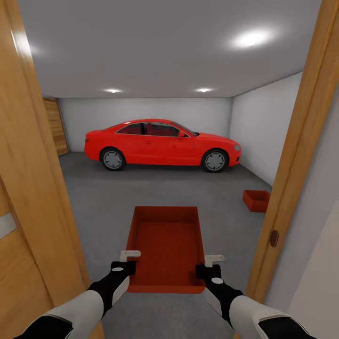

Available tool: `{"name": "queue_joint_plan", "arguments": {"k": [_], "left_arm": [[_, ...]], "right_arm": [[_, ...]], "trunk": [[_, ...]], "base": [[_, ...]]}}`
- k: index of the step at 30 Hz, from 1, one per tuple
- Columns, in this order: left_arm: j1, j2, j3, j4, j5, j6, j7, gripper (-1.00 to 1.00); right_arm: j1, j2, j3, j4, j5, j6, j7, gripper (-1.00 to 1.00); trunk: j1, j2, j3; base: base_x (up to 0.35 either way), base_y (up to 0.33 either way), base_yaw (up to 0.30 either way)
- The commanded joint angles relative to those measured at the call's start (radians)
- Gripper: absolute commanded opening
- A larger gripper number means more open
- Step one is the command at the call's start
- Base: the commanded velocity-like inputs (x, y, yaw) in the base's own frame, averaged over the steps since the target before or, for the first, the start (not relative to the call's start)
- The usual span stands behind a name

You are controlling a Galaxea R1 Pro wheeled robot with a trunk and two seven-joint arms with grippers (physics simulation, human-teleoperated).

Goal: Move the two storage containers from the living room to the garage. In the garage, place one container on the floor and stack the other container on top of it (either order is fine).

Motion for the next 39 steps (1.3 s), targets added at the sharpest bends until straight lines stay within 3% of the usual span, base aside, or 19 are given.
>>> {"name": "queue_joint_plan", "arguments": {"k": [1, 39], "left_arm": [[-0.002, 0.001, 0.015, -0.006, -0.018, 0.005, 0.031, -1.00], [-0.002, 0.001, 0.015, -0.005, -0.018, -0.017, 0.031, -1.00]], "right_arm": [[-0.001, -0.008, 0.004, 0.040, -0.015, -0.004, -0.060, -1.00], [-0.001, -0.008, 0.004, 0.040, -0.015, -0.004, -0.060, -1.00]], "trunk": [[0.000, -0.001, -0.001], [0.000, -0.001, -0.001]], "base": [[0.017, 0.000, 0.000], [0.294, 0.000, 0.000]]}}
